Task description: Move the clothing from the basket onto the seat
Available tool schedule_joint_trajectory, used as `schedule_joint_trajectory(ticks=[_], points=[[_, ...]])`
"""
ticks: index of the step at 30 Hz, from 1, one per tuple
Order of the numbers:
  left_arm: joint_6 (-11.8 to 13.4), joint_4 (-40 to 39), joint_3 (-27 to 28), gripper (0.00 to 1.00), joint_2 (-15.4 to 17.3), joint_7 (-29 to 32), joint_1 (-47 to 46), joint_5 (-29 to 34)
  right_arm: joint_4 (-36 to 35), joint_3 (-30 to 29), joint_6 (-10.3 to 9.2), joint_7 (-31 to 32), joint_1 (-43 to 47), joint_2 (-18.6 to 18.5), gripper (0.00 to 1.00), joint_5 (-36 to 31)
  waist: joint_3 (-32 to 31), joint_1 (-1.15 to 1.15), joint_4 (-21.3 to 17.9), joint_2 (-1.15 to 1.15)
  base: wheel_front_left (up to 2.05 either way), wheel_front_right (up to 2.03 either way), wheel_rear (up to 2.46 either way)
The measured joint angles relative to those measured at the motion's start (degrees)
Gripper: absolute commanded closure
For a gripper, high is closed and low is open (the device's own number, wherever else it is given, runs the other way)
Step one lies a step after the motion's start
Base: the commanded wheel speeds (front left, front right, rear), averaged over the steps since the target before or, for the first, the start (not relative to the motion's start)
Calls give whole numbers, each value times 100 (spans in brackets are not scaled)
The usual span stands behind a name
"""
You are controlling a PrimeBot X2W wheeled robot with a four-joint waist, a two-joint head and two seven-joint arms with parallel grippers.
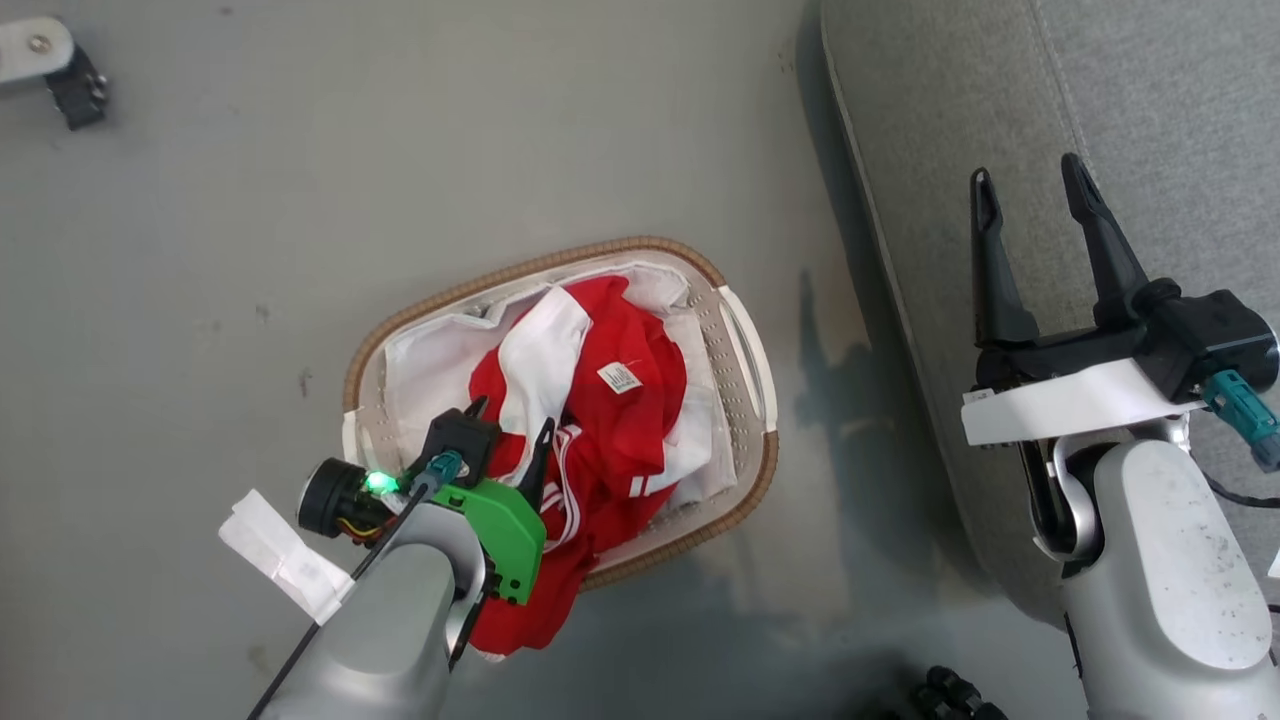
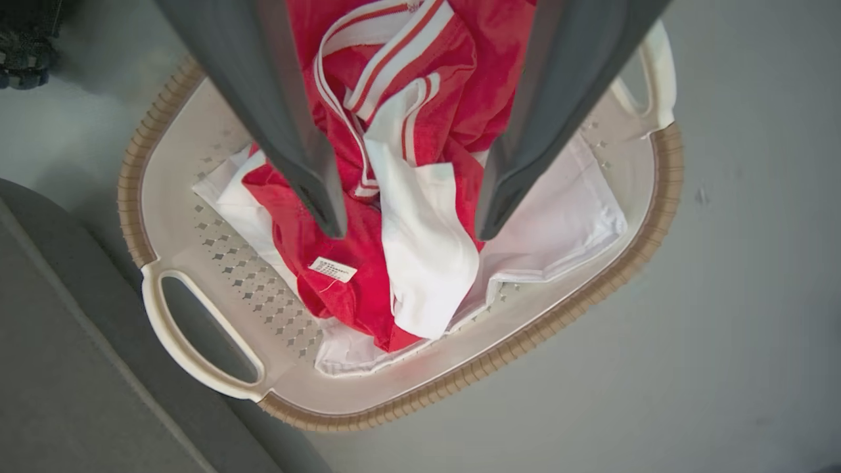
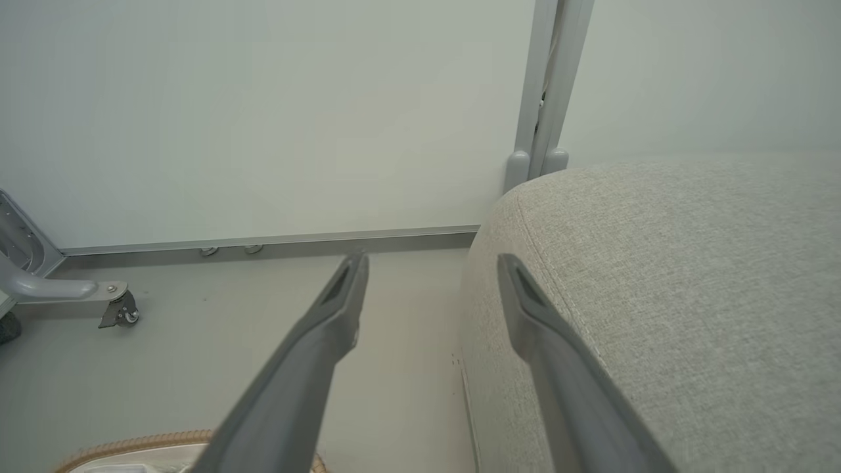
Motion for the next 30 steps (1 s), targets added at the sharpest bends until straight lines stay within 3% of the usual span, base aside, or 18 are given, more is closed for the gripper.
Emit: schedule_joint_trajectory(ticks=[16, 17, 18, 19, 21, 30], points=[[94, 1020, 2, 3, 34, 0, -808, -14, -116, 93, 0, 0, -313, 2, 0, 268, 1275, 0, -546, 0, 0, 0, 0], [94, 1089, 20, 20, 38, 0, -831, -42, -115, 96, 0, 0, -322, 1, 0, 279, 1310, 0, -576, 0, 0, 0, 0], [93, 1135, 34, 47, 40, 0, -854, -68, -114, 98, 0, 0, -334, 2, 0, 285, 1335, -1, -600, 0, 0, 0, 0], [93, 1160, 51, 67, 40, -1, -887, -82, -114, 98, 0, 0, -353, 2, 0, 289, 1361, 0, -625, 0, 0, 0, 0], [92, 1161, 76, 100, 38, 0, -944, -114, -107, 93, 0, 0, -389, 2, 0, 301, 1390, 0, -661, 0, 0, 0, 0], [85, 655, 190, 100, 111, -1, -773, -146, 34, 53, 0, 0, -357, 4, 0, 249, 1113, -1, -584, 0, 0, 0, 0]])
